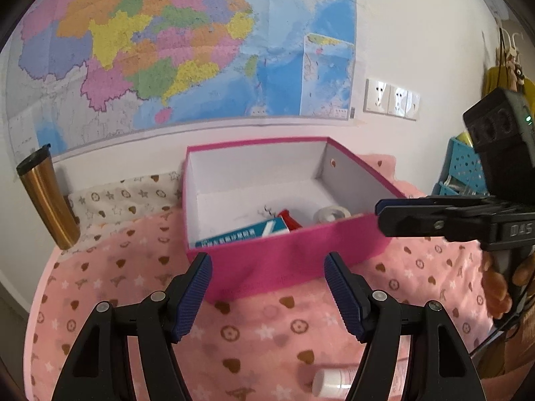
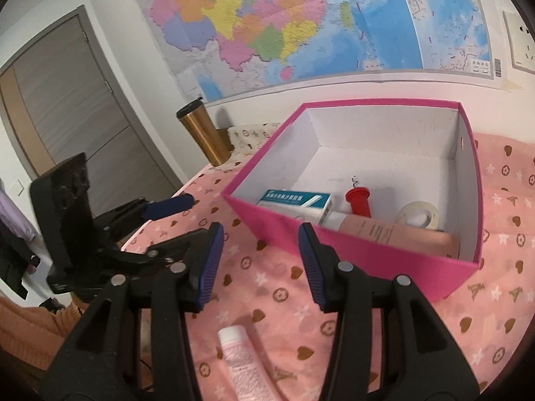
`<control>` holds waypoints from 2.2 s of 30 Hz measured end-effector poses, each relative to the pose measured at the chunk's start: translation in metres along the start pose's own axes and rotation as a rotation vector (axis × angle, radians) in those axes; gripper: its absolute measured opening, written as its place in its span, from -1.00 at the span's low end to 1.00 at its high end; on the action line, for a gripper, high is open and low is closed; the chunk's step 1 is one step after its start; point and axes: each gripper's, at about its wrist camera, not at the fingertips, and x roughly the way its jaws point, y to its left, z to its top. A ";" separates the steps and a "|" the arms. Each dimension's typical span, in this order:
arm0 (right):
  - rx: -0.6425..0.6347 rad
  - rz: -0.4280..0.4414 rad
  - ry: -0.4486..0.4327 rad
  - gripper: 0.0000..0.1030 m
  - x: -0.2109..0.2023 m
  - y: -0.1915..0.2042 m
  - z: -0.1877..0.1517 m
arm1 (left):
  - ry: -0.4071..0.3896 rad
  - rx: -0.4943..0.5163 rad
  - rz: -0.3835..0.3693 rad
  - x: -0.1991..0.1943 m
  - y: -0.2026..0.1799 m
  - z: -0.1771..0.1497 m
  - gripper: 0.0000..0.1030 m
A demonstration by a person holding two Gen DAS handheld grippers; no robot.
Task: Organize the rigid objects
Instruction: 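Move the right tool down to the white-capped pink-print tube, then close the right tool on the tube's body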
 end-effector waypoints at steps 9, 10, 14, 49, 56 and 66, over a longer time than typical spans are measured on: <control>0.015 0.017 0.017 -0.04 -0.013 0.008 -0.024 | 0.031 0.022 -0.012 -0.002 -0.014 -0.016 0.38; 0.020 0.017 0.020 -0.04 -0.014 0.008 -0.028 | 0.034 0.025 -0.013 -0.002 -0.016 -0.017 0.38; 0.043 0.005 0.045 -0.04 -0.015 0.006 -0.044 | 0.064 0.026 -0.039 -0.001 -0.021 -0.028 0.38; 0.297 0.011 0.271 -0.04 -0.032 -0.021 -0.168 | 0.317 0.027 -0.252 0.028 -0.051 -0.092 0.31; 0.294 -0.059 0.213 -0.04 -0.031 -0.031 -0.152 | 0.317 0.008 -0.268 0.028 -0.051 -0.091 0.31; 0.277 -0.141 0.164 -0.04 -0.021 -0.051 -0.134 | 0.320 -0.016 -0.268 0.036 -0.055 -0.086 0.28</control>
